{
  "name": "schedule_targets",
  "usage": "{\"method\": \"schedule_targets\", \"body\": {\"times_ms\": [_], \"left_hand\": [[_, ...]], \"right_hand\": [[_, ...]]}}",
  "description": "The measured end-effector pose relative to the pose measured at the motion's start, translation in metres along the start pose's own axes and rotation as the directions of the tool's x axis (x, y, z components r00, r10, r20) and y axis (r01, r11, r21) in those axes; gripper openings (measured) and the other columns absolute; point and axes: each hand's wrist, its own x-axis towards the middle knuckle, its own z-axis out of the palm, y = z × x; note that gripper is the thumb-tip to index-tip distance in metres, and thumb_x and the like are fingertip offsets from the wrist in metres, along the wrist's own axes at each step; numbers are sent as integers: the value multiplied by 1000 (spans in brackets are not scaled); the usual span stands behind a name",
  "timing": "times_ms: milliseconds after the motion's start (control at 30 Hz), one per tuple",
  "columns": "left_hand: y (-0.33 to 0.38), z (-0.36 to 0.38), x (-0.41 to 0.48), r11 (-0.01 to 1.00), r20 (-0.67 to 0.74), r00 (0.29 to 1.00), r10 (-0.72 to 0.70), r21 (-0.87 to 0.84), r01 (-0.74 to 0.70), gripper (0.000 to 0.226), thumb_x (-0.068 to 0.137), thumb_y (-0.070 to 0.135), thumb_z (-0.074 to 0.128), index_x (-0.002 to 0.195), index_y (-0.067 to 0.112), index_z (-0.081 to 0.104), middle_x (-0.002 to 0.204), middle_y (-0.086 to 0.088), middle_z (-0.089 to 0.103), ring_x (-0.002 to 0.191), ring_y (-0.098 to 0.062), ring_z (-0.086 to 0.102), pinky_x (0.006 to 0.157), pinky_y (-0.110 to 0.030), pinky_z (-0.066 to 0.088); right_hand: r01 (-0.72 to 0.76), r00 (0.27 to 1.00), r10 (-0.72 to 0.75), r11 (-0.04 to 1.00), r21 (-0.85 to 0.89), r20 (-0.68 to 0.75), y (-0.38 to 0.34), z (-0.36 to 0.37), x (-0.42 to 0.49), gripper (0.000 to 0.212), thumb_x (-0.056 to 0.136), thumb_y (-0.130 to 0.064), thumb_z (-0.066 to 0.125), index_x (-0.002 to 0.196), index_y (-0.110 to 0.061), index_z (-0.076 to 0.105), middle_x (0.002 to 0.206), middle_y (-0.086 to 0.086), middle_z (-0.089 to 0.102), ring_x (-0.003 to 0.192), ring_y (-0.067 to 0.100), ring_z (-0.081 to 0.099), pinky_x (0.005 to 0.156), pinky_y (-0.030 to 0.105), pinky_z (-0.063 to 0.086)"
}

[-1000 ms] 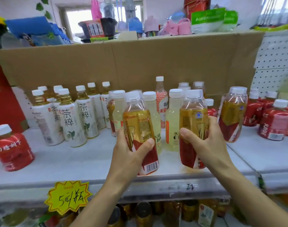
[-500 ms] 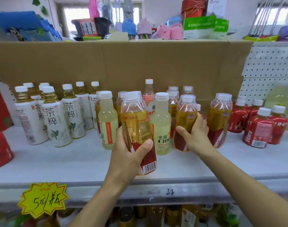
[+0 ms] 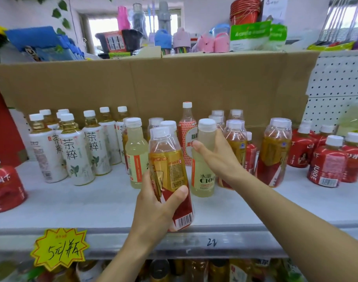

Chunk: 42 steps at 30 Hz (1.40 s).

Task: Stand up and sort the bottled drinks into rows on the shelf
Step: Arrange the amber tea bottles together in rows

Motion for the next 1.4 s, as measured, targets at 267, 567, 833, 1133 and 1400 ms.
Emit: {"method": "schedule_targets", "body": {"times_ms": [267, 567, 833, 1133, 1400], "left_hand": [[6, 53, 9, 996, 84, 996, -24, 92, 17, 61, 81, 44, 76, 126, 47, 35, 117, 25, 57, 109, 1, 58, 95, -28, 51], [-15, 121, 79, 991, -35, 991, -129, 34, 130, 75, 84, 6, 74, 135, 26, 23, 129, -1, 45, 119, -20, 49, 68, -9, 48], [-13, 138, 90, 976, -172, 985, 6, 217, 32, 86, 86, 9, 68, 151, 19, 12, 153, -3, 22, 145, -21, 20, 121, -43, 24], [42, 157, 115, 297, 219, 835, 504, 864, -406, 90, 81, 77, 47, 154, 30, 22, 159, 3, 27, 151, -23, 10, 119, -60, -6], [63, 132, 123, 593, 242, 941, 235, 732, -336, 68, 74, 46, 77, 133, 45, 43, 119, 26, 37, 140, -9, 19, 117, -67, 5]], "right_hand": [[34, 966, -40, 999, -30, -255, 24, -89, -48, 29, 91, -31, 66, 114, -22, 50, 99, -5, 64, 87, 9, 66, 72, 29, 55], [-31, 927, -9, 995, -100, -376, 49, -149, -51, 34, 91, -32, 66, 117, -21, 46, 102, -10, 60, 89, 2, 60, 67, 25, 47], [-82, 907, 18, 987, -135, -420, 66, -178, -39, 39, 91, -36, 66, 119, -19, 45, 105, -1, 62, 91, 13, 62, 70, 32, 47], [-149, 907, 75, 978, -149, -414, 83, -198, -22, 51, 86, -40, 71, 122, -25, 39, 119, 5, 56, 109, 27, 57, 91, 48, 50], [446, 707, -610, 777, -444, -358, 19, -166, -8, 44, 92, -9, 58, 134, -7, 47, 131, 6, 49, 124, 20, 45, 107, 32, 36]]}}
